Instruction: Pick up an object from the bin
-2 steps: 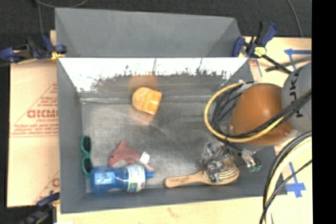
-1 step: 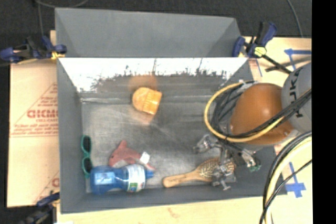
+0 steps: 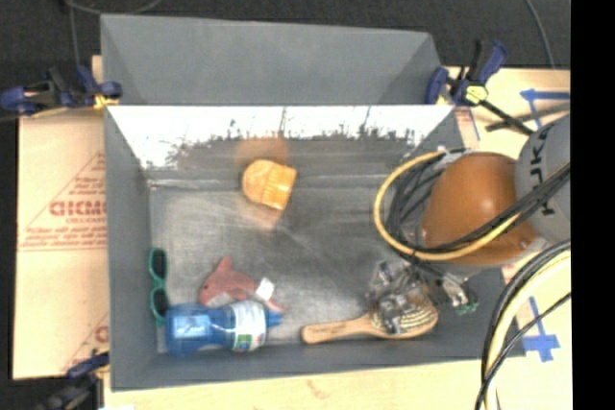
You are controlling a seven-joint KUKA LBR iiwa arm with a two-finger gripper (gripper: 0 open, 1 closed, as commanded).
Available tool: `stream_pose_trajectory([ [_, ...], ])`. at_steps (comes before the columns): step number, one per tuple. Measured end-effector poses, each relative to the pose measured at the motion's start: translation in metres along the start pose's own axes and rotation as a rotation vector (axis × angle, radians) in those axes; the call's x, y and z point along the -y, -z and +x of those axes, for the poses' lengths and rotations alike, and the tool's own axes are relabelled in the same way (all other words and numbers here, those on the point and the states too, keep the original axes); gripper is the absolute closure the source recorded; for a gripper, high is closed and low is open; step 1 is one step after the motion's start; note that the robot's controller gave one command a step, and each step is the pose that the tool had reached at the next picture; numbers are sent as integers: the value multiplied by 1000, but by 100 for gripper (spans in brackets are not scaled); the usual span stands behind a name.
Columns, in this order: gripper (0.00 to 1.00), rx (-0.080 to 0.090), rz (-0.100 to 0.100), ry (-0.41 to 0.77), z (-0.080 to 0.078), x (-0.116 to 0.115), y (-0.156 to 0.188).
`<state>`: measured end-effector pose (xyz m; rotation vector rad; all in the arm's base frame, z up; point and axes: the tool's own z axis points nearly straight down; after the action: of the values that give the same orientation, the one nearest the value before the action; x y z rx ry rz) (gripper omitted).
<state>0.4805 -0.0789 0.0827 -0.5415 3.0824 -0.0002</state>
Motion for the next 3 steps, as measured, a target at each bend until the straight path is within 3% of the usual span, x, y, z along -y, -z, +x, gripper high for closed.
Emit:
stream_pose_trajectory([
  [1,0,3,1,0,-1,0,0],
  [2,100,0,0,-1,0,0,0],
  [3,0,3,1,-1,-1,0,0],
])
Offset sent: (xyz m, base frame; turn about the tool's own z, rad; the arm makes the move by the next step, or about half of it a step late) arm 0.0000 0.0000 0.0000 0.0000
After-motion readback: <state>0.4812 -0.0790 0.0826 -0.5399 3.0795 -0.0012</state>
